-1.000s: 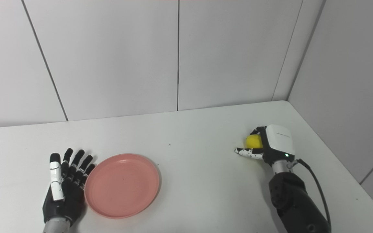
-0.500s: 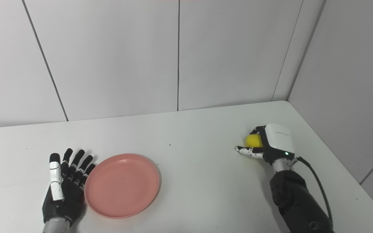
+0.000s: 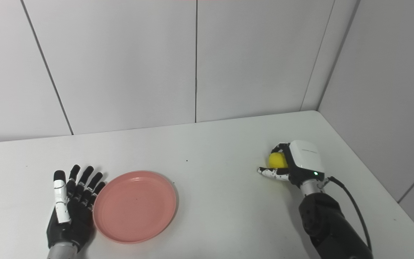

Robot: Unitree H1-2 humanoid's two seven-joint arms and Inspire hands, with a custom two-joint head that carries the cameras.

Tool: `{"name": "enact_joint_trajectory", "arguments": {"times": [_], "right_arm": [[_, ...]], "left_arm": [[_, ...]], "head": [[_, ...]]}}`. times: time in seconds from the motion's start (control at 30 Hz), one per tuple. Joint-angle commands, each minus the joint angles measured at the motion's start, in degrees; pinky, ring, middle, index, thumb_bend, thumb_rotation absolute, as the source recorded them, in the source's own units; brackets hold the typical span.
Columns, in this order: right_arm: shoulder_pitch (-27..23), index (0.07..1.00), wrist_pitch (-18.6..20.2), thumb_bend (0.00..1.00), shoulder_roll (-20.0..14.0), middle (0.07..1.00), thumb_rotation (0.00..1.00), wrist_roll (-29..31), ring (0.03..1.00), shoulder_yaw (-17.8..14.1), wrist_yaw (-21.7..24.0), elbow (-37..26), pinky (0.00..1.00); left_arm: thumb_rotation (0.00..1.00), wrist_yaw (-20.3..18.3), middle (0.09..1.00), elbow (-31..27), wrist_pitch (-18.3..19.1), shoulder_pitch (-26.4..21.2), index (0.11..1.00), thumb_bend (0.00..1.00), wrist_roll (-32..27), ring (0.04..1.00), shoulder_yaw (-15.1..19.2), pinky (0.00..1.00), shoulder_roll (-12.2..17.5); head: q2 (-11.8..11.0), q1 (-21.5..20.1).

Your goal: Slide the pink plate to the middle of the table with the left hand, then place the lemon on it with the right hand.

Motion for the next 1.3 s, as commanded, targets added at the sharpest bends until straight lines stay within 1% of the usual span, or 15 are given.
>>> {"name": "enact_joint_trajectory", "arguments": {"times": [0.0,0.03,0.13,0.3,0.47,0.6,0.7,0.73,0.8,0.83,0.9,1.0,1.03,1.07,1.27], "right_arm": [[-2.26,0.367,-0.65,0.49,-0.87,0.275,0.39,-0.58,0.201,-0.56,0.25,-4.67,0.14],[-2.46,0.344,-0.61,0.49,-0.75,0.253,0.38,-0.65,0.180,-0.60,0.73,-5.91,0.13],[-3.04,0.335,-0.90,0.49,-0.47,0.241,0.37,-1.24,0.169,-0.54,1.92,-9.74,0.12],[-4.10,0.299,-1.76,0.48,-0.03,0.226,0.39,-2.30,0.156,-0.09,3.04,-13.52,0.11],[-5.22,0.321,-2.41,0.48,1.19,0.217,0.38,-3.10,0.147,0.29,3.97,-17.30,0.10],[-5.86,0.311,-3.57,0.47,2.08,0.212,0.40,-2.62,0.142,0.45,5.43,-20.12,0.10],[-6.49,0.330,-4.42,0.47,3.07,0.219,0.39,-3.21,0.147,1.17,6.21,-22.46,0.10],[-6.71,0.343,-5.04,0.47,3.35,0.224,0.36,-3.08,0.149,1.41,6.18,-22.97,0.10],[-7.01,0.352,-6.06,0.48,3.75,0.230,0.33,-3.01,0.154,1.74,6.06,-23.68,0.11],[-7.20,0.359,-6.32,0.48,4.06,0.237,0.34,-3.14,0.160,1.99,6.43,-24.22,0.11],[-7.62,0.384,-6.61,0.48,4.76,0.254,0.40,-3.30,0.172,2.51,7.36,-25.32,0.12],[-8.03,0.382,-7.32,0.48,5.58,0.254,0.41,-3.19,0.172,2.99,8.49,-26.38,0.12],[-8.16,0.378,-7.51,0.49,5.94,0.251,0.38,-3.34,0.171,3.22,8.73,-26.64,0.12],[-8.33,0.376,-7.59,0.49,6.34,0.250,0.37,-3.60,0.170,3.63,9.17,-27.01,0.12],[-9.33,0.394,-8.44,0.49,8.25,0.272,0.42,-3.43,0.187,5.22,11.14,-27.37,0.13]], "left_arm": [[0.86,0.44,0.945,0.17,0.22,0.09,0.998,0.72,0.29,0.900,-0.14,0.93,-0.55],[0.86,0.44,0.945,0.22,0.14,0.11,1.000,0.71,0.26,0.901,-0.14,0.92,-0.61],[0.85,0.59,0.943,0.00,0.15,0.30,0.996,0.71,0.53,0.901,-0.41,0.92,-0.94],[0.86,1.13,0.931,-0.14,0.12,0.44,0.986,0.72,1.15,0.887,-0.76,0.90,-1.41],[0.87,1.47,0.933,-0.15,-0.32,0.66,0.984,0.71,1.63,0.890,-1.19,0.90,-1.75],[0.87,1.71,0.934,-0.17,-0.85,0.78,0.988,0.70,2.19,0.881,-1.50,0.89,-2.15],[0.86,1.59,0.942,0.21,-1.85,0.86,0.993,0.69,2.71,0.886,-1.91,0.89,-2.38],[0.86,1.55,0.941,0.25,-2.09,0.89,0.993,0.69,2.86,0.883,-2.05,0.88,-2.50],[0.85,1.59,0.941,0.34,-2.45,0.94,0.996,0.69,3.20,0.880,-2.35,0.88,-2.82],[0.85,1.71,0.940,0.41,-2.59,0.98,0.998,0.69,3.30,0.878,-2.47,0.88,-3.02],[0.82,2.17,0.931,0.49,-2.84,1.04,0.996,0.69,3.41,0.866,-2.68,0.87,-3.58],[0.82,2.87,0.927,0.85,-3.57,1.10,0.994,0.69,3.70,0.860,-3.17,0.86,-4.45],[0.81,3.08,0.926,0.99,-3.83,1.11,0.992,0.68,3.69,0.859,-3.31,0.87,-4.64],[0.80,3.41,0.926,1.11,-4.07,1.17,0.991,0.68,3.95,0.859,-3.61,0.87,-4.93],[0.81,4.96,0.918,1.77,-5.57,1.42,0.993,0.69,5.18,0.850,-5.15,0.87,-5.91]], "head": [[0.03,0.22],[0.03,0.22],[-0.02,0.78],[-0.10,1.25],[-0.16,2.03],[-0.15,3.05],[-0.06,5.01],[-0.04,5.44],[-0.11,6.55],[-0.13,6.84],[-0.14,7.78],[-0.21,9.80],[-0.21,9.80],[-0.26,10.93],[-0.58,13.71]]}}
